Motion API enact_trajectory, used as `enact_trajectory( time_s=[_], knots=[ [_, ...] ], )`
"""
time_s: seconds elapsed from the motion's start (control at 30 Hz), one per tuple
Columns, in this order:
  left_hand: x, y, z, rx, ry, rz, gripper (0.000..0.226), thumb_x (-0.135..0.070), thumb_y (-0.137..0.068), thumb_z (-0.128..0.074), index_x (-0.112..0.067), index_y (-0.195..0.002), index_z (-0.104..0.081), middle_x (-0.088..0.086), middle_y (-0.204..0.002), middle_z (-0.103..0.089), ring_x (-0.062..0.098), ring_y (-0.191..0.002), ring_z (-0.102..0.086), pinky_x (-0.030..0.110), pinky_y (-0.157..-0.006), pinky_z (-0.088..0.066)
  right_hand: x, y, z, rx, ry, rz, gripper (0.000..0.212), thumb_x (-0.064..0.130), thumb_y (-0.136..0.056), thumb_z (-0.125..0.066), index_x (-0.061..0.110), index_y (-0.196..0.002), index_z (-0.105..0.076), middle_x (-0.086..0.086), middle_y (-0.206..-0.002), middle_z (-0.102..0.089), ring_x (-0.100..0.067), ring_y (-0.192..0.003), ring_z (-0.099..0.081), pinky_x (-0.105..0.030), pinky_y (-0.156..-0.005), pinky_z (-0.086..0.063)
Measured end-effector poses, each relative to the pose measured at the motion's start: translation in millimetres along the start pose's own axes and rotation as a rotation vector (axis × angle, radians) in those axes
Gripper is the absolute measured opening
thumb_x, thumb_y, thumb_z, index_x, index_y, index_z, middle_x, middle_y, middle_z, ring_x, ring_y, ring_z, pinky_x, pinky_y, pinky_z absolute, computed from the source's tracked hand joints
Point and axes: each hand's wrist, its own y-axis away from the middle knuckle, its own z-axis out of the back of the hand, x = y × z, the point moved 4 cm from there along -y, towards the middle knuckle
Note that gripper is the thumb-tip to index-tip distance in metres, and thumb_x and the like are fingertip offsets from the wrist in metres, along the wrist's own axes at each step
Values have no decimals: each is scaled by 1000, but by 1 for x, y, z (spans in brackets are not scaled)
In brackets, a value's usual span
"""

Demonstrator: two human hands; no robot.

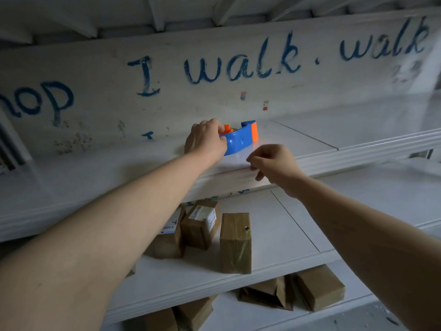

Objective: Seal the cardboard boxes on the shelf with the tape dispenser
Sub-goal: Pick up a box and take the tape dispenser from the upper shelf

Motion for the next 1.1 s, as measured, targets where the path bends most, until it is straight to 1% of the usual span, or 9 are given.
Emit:
enact_trajectory(
  time_s=[0.07,0.17,0.27,0.33,0.47,0.67,0.77,0.9,1.1],
  knots=[
    [-4,-12,-7,75,-73,-57,30,-26,-92,-51,-16,-121,-53,6,-129,-52,26,-123,-42,34,-93,-38,7,-13,6,-37,13,16,14,10,-84,-55,14,-84,-69,-2,-76,-71,-12,-61,-69,-18,-45,-44],
    [-10,-25,-20,193,-118,-65,40,-35,-92,-55,-13,-125,-47,7,-132,-53,28,-121,-46,35,-91,-39,12,-35,15,-95,164,52,21,13,-86,-54,23,-90,-72,6,-84,-71,-13,-79,-67,-22,-62,-45],
    [-19,-33,-30,190,-198,-55,46,-38,-90,-59,-9,-123,-45,11,-124,-58,32,-113,-54,37,-89,-42,7,-50,22,-101,255,33,31,10,-86,-51,26,-101,-73,8,-103,-70,-16,-93,-62,-22,-71,-43],
    [-21,-36,-36,195,-254,-48,50,-40,-87,-63,-9,-122,-44,12,-121,-60,32,-111,-55,36,-87,-39,0,-54,23,-77,243,18,32,8,-86,-51,25,-102,-73,6,-106,-70,-17,-95,-63,-23,-75,-46],
    [-19,-37,-47,259,-274,52,68,-35,-71,-78,-14,-125,-43,8,-125,-55,30,-119,-48,40,-90,-41,-10,-52,27,-48,239,29,30,8,-86,-51,23,-99,-74,6,-104,-71,-16,-89,-62,-20,-71,-41],
    [-13,-12,-21,158,-147,104,71,-28,-63,-81,-17,-122,-42,1,-126,-51,26,-123,-42,42,-94,-41,-10,-35,29,-53,182,78,30,5,-83,-52,27,-85,-74,4,-94,-73,-17,-85,-64,-21,-68,-42],
    [-2,15,11,128,-36,63,75,-32,-59,-87,-19,-119,-44,1,-119,-53,24,-113,-48,39,-89,-46,-5,-16,24,-79,147,63,31,8,-80,-52,32,-78,-72,8,-87,-72,-15,-82,-64,-24,-68,-48],
    [12,60,57,127,76,7,71,-30,-55,-89,-22,-112,-48,-3,-107,-55,20,-95,-54,32,-78,-47,-1,22,13,-60,84,6,31,5,-83,-53,30,-75,-70,6,-84,-71,-13,-76,-61,-23,-64,-46],
    [31,131,98,148,152,-60,60,-28,-57,-86,-26,-106,-51,-5,-103,-60,18,-91,-59,33,-76,-51,-4,77,-12,87,-81,-204,24,1,-86,-60,22,-82,-70,5,-78,-69,-13,-80,-61,-23,-64,-47]
  ],
)
